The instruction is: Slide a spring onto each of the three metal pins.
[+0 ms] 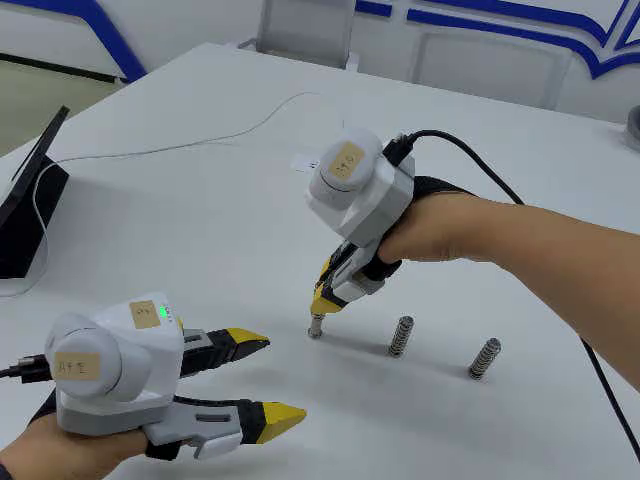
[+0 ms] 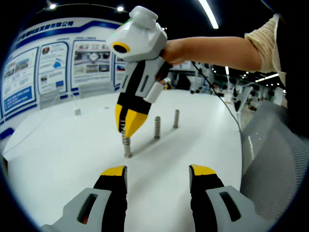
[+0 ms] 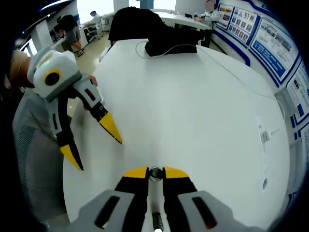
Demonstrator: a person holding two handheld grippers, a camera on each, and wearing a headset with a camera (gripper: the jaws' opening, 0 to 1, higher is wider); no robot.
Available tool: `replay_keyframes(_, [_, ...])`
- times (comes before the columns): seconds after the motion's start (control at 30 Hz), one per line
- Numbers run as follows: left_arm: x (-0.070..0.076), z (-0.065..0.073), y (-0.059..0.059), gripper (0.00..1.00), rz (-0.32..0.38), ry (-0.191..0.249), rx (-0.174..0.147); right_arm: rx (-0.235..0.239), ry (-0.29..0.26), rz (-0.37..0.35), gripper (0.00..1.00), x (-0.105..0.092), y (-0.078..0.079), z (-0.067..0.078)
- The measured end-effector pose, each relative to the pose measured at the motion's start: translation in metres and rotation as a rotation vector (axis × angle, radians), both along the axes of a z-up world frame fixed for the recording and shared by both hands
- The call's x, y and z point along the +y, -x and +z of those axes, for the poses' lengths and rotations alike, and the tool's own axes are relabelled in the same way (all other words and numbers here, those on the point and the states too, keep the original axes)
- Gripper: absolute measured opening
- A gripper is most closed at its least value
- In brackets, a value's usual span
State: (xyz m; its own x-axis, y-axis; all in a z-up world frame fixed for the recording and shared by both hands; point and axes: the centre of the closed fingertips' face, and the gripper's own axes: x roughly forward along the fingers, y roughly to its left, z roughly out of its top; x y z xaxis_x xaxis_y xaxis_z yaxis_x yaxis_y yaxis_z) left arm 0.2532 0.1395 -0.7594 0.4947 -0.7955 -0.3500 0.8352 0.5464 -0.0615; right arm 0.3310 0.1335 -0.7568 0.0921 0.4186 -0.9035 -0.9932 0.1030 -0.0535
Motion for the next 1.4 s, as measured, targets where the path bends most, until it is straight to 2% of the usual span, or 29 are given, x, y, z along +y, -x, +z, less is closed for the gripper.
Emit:
replay_keyframes(1.07, [-0.001, -0.003, 0.001, 0.53, -0.004, -0.006, 0.011, 0.011, 0.016, -0.019, 0.13, 0.0, -0.001, -0.029])
replay_keyframes(1.4, [-0.001, -0.002, 0.001, 0.53, 0.0, -0.006, 0.012, 0.015, 0.009, -0.029, 0.14, -0.001, 0.001, -0.034])
